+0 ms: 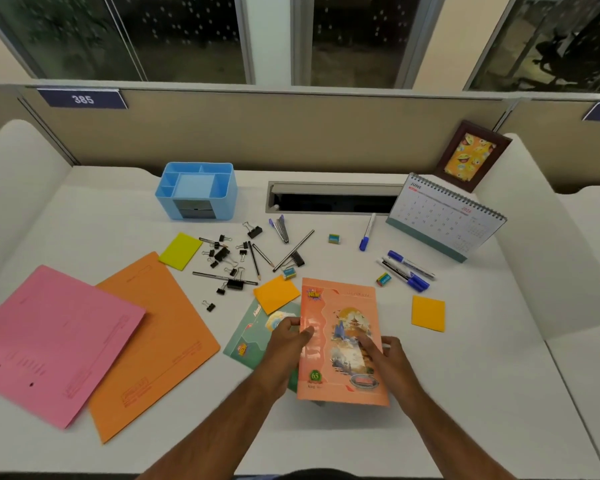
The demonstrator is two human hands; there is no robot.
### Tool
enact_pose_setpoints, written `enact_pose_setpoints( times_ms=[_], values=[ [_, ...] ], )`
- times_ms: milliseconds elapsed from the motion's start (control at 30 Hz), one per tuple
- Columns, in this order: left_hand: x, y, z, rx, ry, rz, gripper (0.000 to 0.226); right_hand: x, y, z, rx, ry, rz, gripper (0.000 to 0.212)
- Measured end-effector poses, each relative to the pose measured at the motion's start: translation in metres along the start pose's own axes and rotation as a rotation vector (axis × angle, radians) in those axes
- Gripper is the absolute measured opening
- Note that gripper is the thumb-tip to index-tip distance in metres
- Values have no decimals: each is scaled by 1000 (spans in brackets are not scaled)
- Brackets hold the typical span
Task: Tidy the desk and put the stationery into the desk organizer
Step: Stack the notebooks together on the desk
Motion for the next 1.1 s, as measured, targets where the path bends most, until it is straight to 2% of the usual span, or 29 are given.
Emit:
enact_pose_setpoints(
  times_ms=[67,133,233,400,600,733,833,867,933,967,1100],
  values=[
    [-4,1,-3,-81,-21,12,19,-8,-1,5,61,1,79,45],
    [-6,-1,-5,-153,-39,11,23,-13,-2,12,95,-38,146,39],
    [-7,-6,-6,-221,-55,-15,25,-16,-1,24,144,-88,215,38],
    [-13,-22,5,-131,-61,-92,18,-17,7,39,159,-121,256,37],
    [-30,-44,31,-15,-90,-377,13,-8,24,49,89,-140,229,33],
    [-43,-54,33,43,-168,-578,32,-1,39,55,19,-150,264,30],
    [-44,-57,44,-37,-221,-582,46,7,49,57,-30,-152,272,27],
    [-46,-56,44,-101,-208,-576,41,9,51,58,-46,-156,274,27],
    [-50,-52,41,-249,-197,-586,12,14,55,57,-79,-159,259,27],
    [-51,-50,40,-278,-202,-594,6,17,57,56,-95,-159,245,26],
    [-53,-47,38,-377,-201,-577,8,22,59,51,-114,-143,218,23]
  ],
)
Point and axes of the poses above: each hand's wrist, its own x-axis towards the middle knuckle, its own y-axis out of the palm, z = x × y, the point moved 2 cm from there along x, towards the middle knuckle, and after that the axes turned 15 degrees about y, right-handed, at the moved point
